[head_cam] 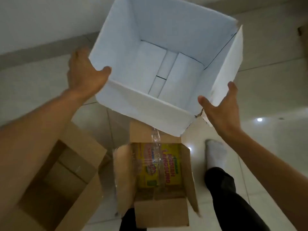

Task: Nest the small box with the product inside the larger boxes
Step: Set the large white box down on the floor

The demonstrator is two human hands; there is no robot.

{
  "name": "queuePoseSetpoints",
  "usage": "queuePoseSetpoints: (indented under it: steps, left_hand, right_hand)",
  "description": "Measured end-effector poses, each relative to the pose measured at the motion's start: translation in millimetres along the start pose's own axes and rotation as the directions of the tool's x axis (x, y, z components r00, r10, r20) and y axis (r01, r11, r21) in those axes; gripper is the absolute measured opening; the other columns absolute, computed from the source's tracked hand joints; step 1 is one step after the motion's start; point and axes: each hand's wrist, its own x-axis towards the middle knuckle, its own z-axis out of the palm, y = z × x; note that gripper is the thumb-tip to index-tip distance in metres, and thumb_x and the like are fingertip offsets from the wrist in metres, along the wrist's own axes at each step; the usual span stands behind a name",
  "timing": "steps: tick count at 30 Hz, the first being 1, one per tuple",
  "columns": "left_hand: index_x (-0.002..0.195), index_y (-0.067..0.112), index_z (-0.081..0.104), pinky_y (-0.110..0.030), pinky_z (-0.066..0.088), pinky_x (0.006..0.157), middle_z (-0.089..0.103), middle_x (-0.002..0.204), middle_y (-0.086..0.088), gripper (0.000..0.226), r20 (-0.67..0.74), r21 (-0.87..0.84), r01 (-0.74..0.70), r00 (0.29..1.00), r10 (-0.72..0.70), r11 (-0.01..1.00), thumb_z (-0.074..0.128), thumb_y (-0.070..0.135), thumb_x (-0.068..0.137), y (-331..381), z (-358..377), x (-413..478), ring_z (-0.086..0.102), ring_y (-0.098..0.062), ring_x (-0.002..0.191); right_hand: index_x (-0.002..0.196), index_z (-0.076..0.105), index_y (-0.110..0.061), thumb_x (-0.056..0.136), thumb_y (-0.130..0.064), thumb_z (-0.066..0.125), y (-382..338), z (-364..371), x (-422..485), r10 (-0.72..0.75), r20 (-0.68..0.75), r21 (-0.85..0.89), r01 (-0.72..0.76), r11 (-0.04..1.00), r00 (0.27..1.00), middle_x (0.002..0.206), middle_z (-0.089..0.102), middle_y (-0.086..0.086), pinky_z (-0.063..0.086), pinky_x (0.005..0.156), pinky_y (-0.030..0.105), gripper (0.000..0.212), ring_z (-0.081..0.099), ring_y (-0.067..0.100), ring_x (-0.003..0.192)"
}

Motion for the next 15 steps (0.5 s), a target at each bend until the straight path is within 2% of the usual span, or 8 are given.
queuePoseSetpoints:
  steps: [3,5,7,8,10,12,15]
  left_hand:
    - [0.140,0.009,0.028,-0.048,0.038,0.103,0.039,0.141,-0.013,0.083,0.022,-0.004,0.102,0.995,-0.101,0.995,0.069,0.039,0.074,-0.7,24.8,29.9,0.040,-0.031,0.127]
    - [0.138,0.011,0.032,-0.051,0.038,0.101,0.044,0.137,-0.013,0.076,0.013,0.063,0.128,0.992,-0.129,0.990,0.067,0.037,0.076,2.4,38.3,42.7,0.043,-0.034,0.124]
    - [0.137,0.010,0.033,-0.051,0.036,0.100,0.046,0.134,-0.017,0.066,-0.055,0.210,0.133,0.991,-0.124,0.969,0.062,0.032,0.082,3.7,47.6,51.6,0.045,-0.039,0.120]
    - [0.135,0.007,0.034,-0.051,0.037,0.099,0.048,0.131,-0.020,0.060,-0.087,0.252,0.142,0.988,-0.124,0.957,0.058,0.028,0.085,3.5,49.0,54.7,0.047,-0.041,0.116]
    - [0.131,0.002,0.038,-0.050,0.041,0.093,0.051,0.126,-0.024,0.048,-0.115,0.305,0.161,0.985,-0.132,0.939,0.051,0.020,0.089,-0.9,50.9,59.6,0.052,-0.044,0.109]
    - [0.119,-0.003,0.045,-0.049,0.045,0.085,0.056,0.117,-0.028,0.033,-0.097,0.342,0.150,0.988,-0.124,0.928,0.046,0.017,0.093,-9.3,52.8,59.5,0.055,-0.046,0.102]
    - [0.108,-0.006,0.049,-0.047,0.046,0.076,0.059,0.106,-0.032,0.029,-0.089,0.349,0.159,0.987,-0.136,0.924,0.043,0.019,0.097,-19.4,57.3,51.9,0.057,-0.048,0.094]
  right_hand:
    - [0.150,0.005,-0.018,0.092,-0.027,0.056,10.4,14.9,25.1,0.036,-0.003,0.034,-0.036,0.999,0.999,0.157,0.024,0.009,0.033,0.109,0.039,0.077,0.036,0.029,0.137]
    - [0.149,0.009,-0.022,0.094,-0.016,0.049,11.8,26.1,34.8,0.075,0.030,0.043,-0.076,0.996,0.997,0.148,0.038,0.013,0.049,0.095,0.043,0.068,0.056,0.034,0.115]
    - [0.148,0.010,-0.023,0.094,-0.007,0.046,13.7,34.8,46.9,0.094,0.039,0.081,-0.097,0.992,0.995,0.130,0.052,0.013,0.056,0.075,0.040,0.066,0.063,0.028,0.089]
    - [0.148,0.010,-0.021,0.093,-0.004,0.045,12.7,38.2,52.4,0.098,0.034,0.096,-0.101,0.990,0.995,0.115,0.055,0.010,0.055,0.066,0.035,0.067,0.062,0.022,0.079]
    - [0.148,0.010,-0.016,0.091,0.000,0.044,13.6,42.9,64.6,0.089,0.014,0.068,-0.090,0.994,0.996,0.087,0.051,-0.001,0.046,0.054,0.022,0.067,0.052,0.009,0.067]
    - [0.145,0.014,-0.011,0.089,0.003,0.043,12.2,42.7,76.9,0.068,-0.017,0.029,-0.067,0.997,0.998,0.079,0.048,-0.002,0.044,0.054,0.024,0.064,0.051,0.012,0.065]
    - [0.141,0.021,-0.007,0.089,0.003,0.040,6.9,36.3,97.7,0.016,-0.046,-0.053,-0.019,0.998,0.999,0.091,0.051,0.009,0.045,0.065,0.034,0.056,0.054,0.026,0.076]
